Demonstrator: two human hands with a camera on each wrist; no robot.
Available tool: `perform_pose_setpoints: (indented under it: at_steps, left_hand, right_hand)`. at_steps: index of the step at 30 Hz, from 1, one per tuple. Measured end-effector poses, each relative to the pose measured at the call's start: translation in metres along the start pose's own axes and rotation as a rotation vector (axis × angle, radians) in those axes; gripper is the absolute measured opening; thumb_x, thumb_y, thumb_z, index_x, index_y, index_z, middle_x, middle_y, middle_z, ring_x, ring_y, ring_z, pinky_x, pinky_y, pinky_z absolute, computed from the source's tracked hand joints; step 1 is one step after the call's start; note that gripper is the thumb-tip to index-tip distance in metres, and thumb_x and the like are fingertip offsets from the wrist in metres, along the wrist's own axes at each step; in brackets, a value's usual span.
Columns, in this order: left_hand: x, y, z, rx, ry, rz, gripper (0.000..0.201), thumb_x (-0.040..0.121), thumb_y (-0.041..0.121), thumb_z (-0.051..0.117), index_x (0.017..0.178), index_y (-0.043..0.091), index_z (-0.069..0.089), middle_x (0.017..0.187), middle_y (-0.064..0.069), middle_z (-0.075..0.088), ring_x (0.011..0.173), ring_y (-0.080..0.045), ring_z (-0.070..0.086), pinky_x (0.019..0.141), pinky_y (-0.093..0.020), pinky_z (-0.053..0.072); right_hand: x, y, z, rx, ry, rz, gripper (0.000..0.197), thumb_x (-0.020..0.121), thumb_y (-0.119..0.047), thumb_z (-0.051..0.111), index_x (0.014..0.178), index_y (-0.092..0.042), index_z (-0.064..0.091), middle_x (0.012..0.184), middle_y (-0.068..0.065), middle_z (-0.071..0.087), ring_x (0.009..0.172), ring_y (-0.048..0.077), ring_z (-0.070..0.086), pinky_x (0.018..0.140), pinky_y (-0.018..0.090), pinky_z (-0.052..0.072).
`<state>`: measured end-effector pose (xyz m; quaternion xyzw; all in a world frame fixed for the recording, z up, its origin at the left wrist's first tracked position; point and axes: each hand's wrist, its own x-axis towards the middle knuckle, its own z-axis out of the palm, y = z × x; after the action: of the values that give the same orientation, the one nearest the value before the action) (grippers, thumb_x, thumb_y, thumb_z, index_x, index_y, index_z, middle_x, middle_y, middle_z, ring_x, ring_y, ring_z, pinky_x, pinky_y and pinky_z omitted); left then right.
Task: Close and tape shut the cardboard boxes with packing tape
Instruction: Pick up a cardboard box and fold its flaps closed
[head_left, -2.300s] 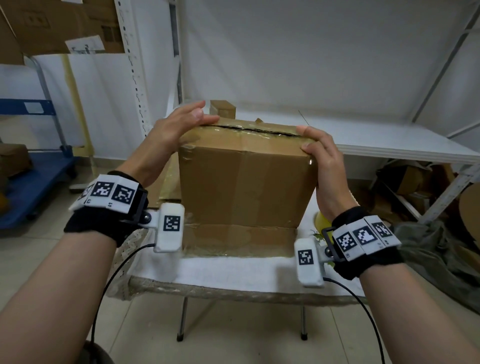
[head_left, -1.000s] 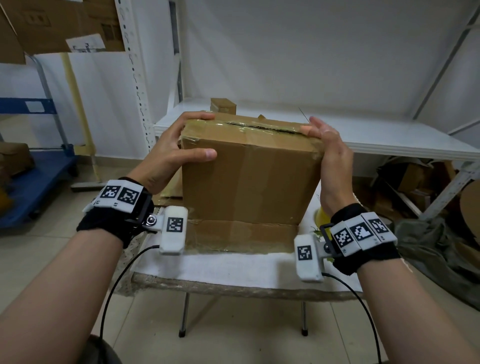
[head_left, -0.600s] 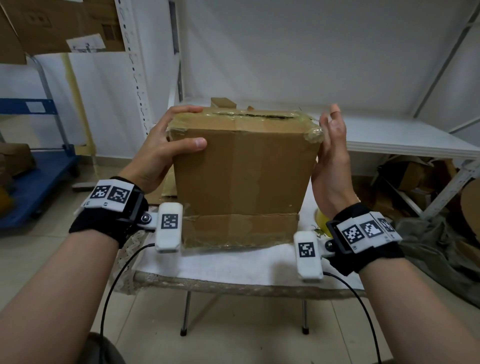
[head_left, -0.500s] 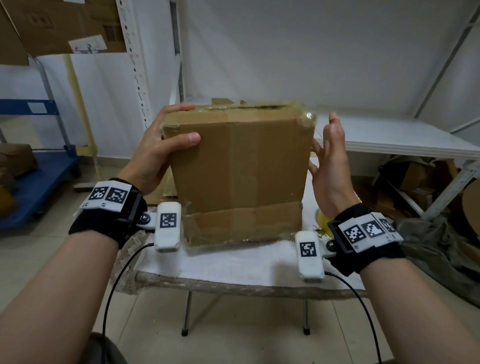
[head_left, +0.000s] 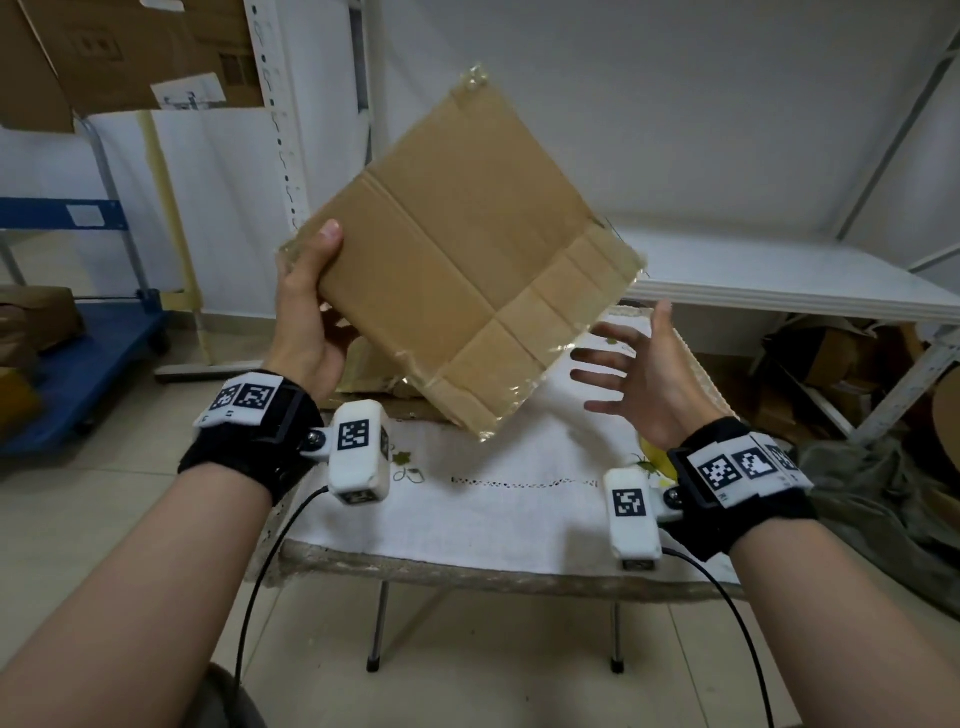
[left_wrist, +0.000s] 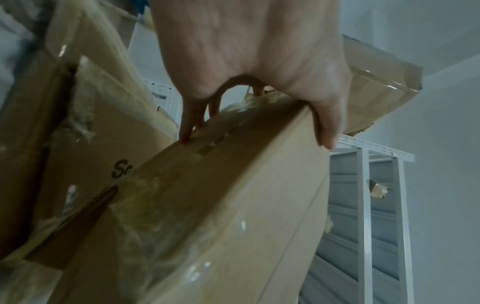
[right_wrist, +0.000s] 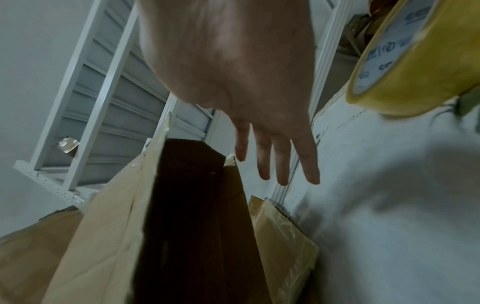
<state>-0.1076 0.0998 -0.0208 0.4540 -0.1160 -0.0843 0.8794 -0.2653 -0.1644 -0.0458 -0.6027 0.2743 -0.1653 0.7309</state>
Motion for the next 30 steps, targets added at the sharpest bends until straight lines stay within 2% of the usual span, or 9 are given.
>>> perform_pose_setpoints:
  at_steps: [3,8,12,16,18,22,25,27,30]
  left_hand:
    - [-0.002,-0.009,0.001,-0.056,0.064,-0.1,0.069,0.071,0.055,0.078,0.127,0.021,0.061,0.111,-0.006,0.074,0.108,-0.026,0.069,0.092,-0.052,0.055]
    - [-0.012,-0.022,0.014,-0.162,0.058,-0.218,0.041,0.088,0.059,0.059,0.107,0.023,0.065,0.083,-0.002,0.078,0.081,-0.024,0.075,0.082,-0.053,0.058]
    - [-0.019,-0.036,0.025,-0.322,0.037,-0.348,0.063,0.079,0.059,0.07,0.127,0.018,0.062,0.117,-0.015,0.07,0.106,-0.04,0.066,0.083,-0.066,0.052]
    - [-0.023,-0.053,0.031,-0.326,-0.1,-0.465,0.072,0.077,0.067,0.068,0.126,0.014,0.061,0.123,-0.02,0.068,0.112,-0.045,0.063,0.094,-0.069,0.044]
    - [-0.021,-0.06,0.031,-0.29,-0.144,-0.537,0.076,0.075,0.07,0.065,0.125,0.013,0.061,0.124,-0.022,0.066,0.117,-0.046,0.06,0.099,-0.067,0.041]
    - [-0.014,-0.066,0.024,-0.135,-0.147,-0.614,0.08,0.073,0.069,0.064,0.126,0.009,0.06,0.123,-0.016,0.063,0.115,-0.037,0.06,0.102,-0.063,0.041]
    - [-0.011,-0.067,0.018,-0.028,-0.06,-0.546,0.06,0.082,0.055,0.065,0.116,0.006,0.061,0.1,-0.013,0.061,0.096,-0.028,0.06,0.098,-0.041,0.048]
    - [-0.013,-0.068,0.017,0.027,-0.087,-0.492,0.042,0.09,0.041,0.062,0.114,0.007,0.06,0.105,-0.013,0.061,0.096,-0.027,0.06,0.093,-0.039,0.05]
    - [-0.022,-0.073,0.019,0.166,-0.224,-0.456,0.031,0.1,0.035,0.049,0.123,0.015,0.056,0.119,-0.012,0.064,0.109,-0.028,0.063,0.084,-0.038,0.058]
  right_hand:
    - [0.0,0.004,0.005,-0.132,-0.011,0.022,0.048,0.104,-0.052,0.044,0.14,-0.021,0.051,0.137,0.012,0.056,0.12,0.034,0.059,0.098,0.054,0.052]
    - [0.0,0.011,0.009,-0.227,-0.119,0.031,0.055,0.096,-0.05,0.059,0.144,-0.025,0.047,0.137,0.011,0.056,0.12,0.032,0.06,0.1,0.052,0.053]
    - [-0.004,0.008,0.016,0.013,-0.248,-0.061,0.049,0.098,-0.047,0.058,0.135,-0.014,0.059,0.131,0.014,0.066,0.118,0.032,0.066,0.106,0.052,0.049]
    - [-0.007,-0.001,0.015,0.364,-0.295,-0.147,0.032,0.084,-0.04,0.074,0.098,-0.014,0.06,0.118,0.02,0.053,0.124,0.038,0.059,0.107,0.059,0.045]
    - [-0.006,-0.004,0.009,0.483,-0.264,-0.176,0.049,0.074,-0.037,0.081,0.105,-0.014,0.05,0.122,0.019,0.049,0.13,0.041,0.055,0.107,0.061,0.041]
    - [-0.008,-0.008,-0.001,0.619,-0.284,-0.218,0.041,0.085,-0.036,0.064,0.117,-0.017,0.046,0.126,0.016,0.053,0.12,0.036,0.057,0.109,0.054,0.039]
    - [-0.014,-0.009,-0.006,0.631,-0.352,-0.244,0.048,0.095,-0.052,0.047,0.124,-0.017,0.063,0.139,0.014,0.058,0.132,0.034,0.053,0.114,0.054,0.032]
    - [-0.016,-0.011,-0.008,0.594,-0.347,-0.244,0.062,0.096,-0.062,0.038,0.131,-0.019,0.065,0.146,0.012,0.056,0.138,0.034,0.05,0.112,0.056,0.037]
    - [-0.016,-0.015,-0.004,0.462,-0.26,-0.218,0.063,0.092,-0.064,0.047,0.125,-0.014,0.065,0.119,0.005,0.067,0.117,0.03,0.061,0.101,0.055,0.049]
